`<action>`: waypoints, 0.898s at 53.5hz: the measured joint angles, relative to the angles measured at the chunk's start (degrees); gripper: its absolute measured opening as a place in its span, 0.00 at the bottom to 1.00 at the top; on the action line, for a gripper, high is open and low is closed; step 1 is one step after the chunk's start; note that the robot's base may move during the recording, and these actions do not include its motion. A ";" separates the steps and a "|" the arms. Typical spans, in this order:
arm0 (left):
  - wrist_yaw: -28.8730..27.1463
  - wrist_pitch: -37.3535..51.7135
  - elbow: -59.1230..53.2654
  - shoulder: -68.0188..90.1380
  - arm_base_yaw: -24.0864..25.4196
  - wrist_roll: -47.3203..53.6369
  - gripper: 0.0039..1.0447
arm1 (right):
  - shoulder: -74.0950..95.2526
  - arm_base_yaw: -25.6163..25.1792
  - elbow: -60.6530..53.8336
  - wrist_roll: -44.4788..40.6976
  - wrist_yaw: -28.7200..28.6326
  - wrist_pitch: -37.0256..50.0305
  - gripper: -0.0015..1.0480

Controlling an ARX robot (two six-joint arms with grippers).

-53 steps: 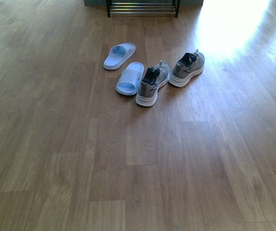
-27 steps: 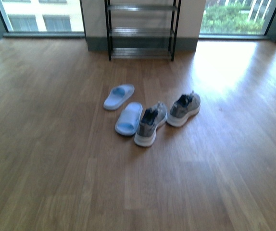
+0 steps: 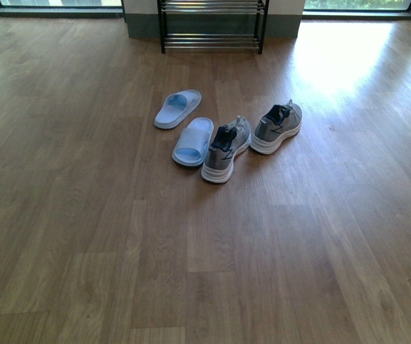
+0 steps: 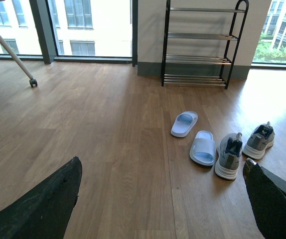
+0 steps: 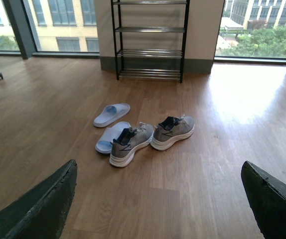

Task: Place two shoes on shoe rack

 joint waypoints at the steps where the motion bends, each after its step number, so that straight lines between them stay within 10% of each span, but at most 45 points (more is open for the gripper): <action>1: 0.00 0.00 0.00 0.00 0.00 0.00 0.91 | 0.00 0.00 0.00 0.00 0.00 0.00 0.91; 48: 0.00 0.00 0.00 0.00 0.02 -0.02 0.91 | 0.00 0.00 0.00 0.00 0.02 0.00 0.91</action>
